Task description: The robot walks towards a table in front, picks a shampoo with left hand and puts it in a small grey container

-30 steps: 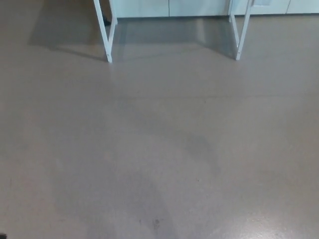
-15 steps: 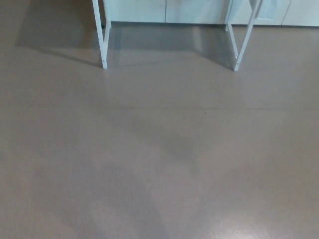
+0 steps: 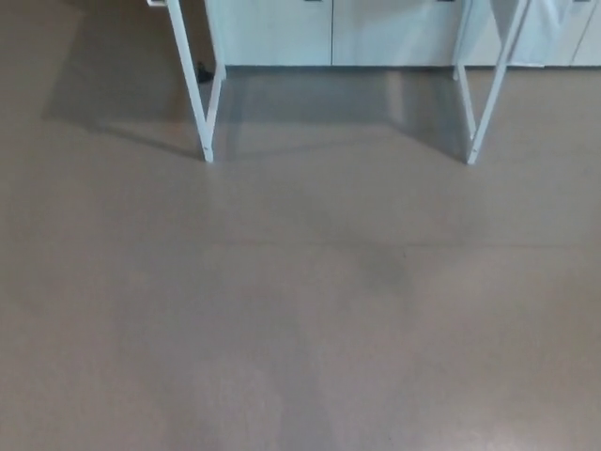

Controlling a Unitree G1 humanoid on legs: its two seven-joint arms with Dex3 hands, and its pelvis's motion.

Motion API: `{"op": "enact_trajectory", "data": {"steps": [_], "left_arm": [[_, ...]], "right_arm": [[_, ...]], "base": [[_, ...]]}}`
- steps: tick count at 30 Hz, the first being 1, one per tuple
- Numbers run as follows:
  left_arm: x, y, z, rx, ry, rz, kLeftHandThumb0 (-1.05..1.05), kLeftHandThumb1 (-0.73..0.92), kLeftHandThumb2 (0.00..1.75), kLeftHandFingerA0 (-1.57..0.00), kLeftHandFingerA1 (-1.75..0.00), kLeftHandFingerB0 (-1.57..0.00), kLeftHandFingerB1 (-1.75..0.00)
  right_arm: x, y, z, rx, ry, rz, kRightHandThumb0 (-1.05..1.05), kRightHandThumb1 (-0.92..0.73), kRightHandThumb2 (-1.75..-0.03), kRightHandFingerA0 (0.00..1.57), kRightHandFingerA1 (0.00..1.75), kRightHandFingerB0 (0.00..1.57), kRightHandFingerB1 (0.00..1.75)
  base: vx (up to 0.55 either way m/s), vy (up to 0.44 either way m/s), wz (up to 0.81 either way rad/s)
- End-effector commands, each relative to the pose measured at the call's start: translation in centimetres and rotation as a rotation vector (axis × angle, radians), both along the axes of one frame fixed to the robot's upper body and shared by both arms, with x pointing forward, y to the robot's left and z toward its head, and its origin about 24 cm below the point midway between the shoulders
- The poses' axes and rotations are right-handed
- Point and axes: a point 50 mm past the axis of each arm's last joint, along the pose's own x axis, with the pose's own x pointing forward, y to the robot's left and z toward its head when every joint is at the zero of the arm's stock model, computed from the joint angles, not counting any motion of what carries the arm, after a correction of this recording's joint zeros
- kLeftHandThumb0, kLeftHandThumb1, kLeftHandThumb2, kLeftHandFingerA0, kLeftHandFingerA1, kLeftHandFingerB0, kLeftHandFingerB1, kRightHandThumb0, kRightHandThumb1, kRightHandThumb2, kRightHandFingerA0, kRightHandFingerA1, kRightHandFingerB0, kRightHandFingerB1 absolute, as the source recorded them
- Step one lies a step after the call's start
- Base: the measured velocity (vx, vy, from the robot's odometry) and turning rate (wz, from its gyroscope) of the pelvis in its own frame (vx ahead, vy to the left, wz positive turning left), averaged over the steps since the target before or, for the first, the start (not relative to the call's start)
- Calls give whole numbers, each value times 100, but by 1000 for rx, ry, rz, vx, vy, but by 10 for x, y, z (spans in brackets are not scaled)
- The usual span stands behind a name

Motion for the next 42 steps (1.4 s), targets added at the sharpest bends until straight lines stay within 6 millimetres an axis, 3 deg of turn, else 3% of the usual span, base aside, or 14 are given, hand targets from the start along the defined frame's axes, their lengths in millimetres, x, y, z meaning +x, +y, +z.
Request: {"op": "enact_trajectory", "data": {"steps": [1, 2, 4, 23, 24, 25, 26, 28, 30, 31, 36, 38, 39, 42], "left_arm": [[-4, 5, 2, 6, 7, -13, -27, 62, 59, -67, -41, -36, -32], [-4, 5, 3, 4, 6, -11, -37, 52, 71, -56, -48, -33, -41], [-5, 5, 3, -3, 4, -7, -37, 53, 70, -53, -47, -33, -40], [-13, 5, 1, -11, 27, -20, -38, 52, 71, -58, -50, -34, -42], [-13, 5, 1, -7, 26, -26, -30, 61, 59, -66, -42, -39, -34], [-13, 5, 1, -5, 29, -28, -39, 52, 72, -60, -51, -35, -42], [-14, 5, 1, -3, 32, -33, -30, 62, 59, -67, -42, -40, -34], [-11, 5, 1, -5, 27, -34, -39, 53, 72, -58, -50, -36, -42], [-11, 5, 1, -5, 23, -44, -38, 53, 72, -57, -50, -37, -42], [-10, 5, 2, -6, 22, -40, -30, 62, 59, -60, -41, -42, -34], [-10, 6, 2, -16, 28, -32, -38, 54, 72, -54, -49, -38, -42], [-15, 6, 1, -12, 37, -42, -31, 61, 59, -68, -47, -42, -35], [-19, 6, 0, -18, 40, -39, -39, 53, 73, -59, -52, -38, -43], [-24, 6, -1, -13, 54, -41, -41, 53, 74, -57, -51, -38, -44]], "right_arm": [[-4, 0, 0, 4, 20, 21, -31, -70, -60, 66, 47, 49, 39], [-3, 0, -1, 6, 22, 22, -31, -70, -61, 66, 47, 49, 39], [-4, 1, -2, 12, 26, 18, -31, -69, -61, 66, 47, 49, 39], [-5, 4, -5, 30, 67, 43, -33, -72, -62, 63, 45, 51, 40], [-6, 4, -5, 28, 73, 42, -33, -71, -61, 64, 45, 52, 39], [-6, 4, -5, 27, 79, 46, -34, -69, -61, 65, 46, 52, 39], [-7, 5, -6, 27, 86, 48, -34, -67, -60, 65, 46, 51, 39], [-4, 6, -6, 39, 78, 33, -33, -66, -59, 65, 48, 53, 40], [-4, 6, -6, 40, 78, 31, -33, -66, -59, 65, 47, 53, 40], [-3, 6, -5, 41, 74, 38, -33, -70, -61, 65, 47, 53, 40], [1, 8, -5, 53, 69, 47, -33, -71, -61, 65, 46, 50, 39], [-2, 8, -7, 48, 86, 50, -33, -69, -61, 65, 46, 51, 39], [-4, 9, -7, 44, 97, 54, -33, -68, -61, 65, 46, 50, 39], [-6, 9, -8, 43, 104, 56, -32, -69, -61, 66, 47, 52, 40]], "base": [[325, -24, -7], [309, 24, -12], [315, 68, -24], [431, 46, 0], [521, -97, 60], [499, -55, 45], [489, -66, 26], [466, -47, -8], [287, -129, -1], [326, -86, -6], [324, -13, -20], [425, 143, -15], [406, 209, -24], [355, 195, -29]]}}
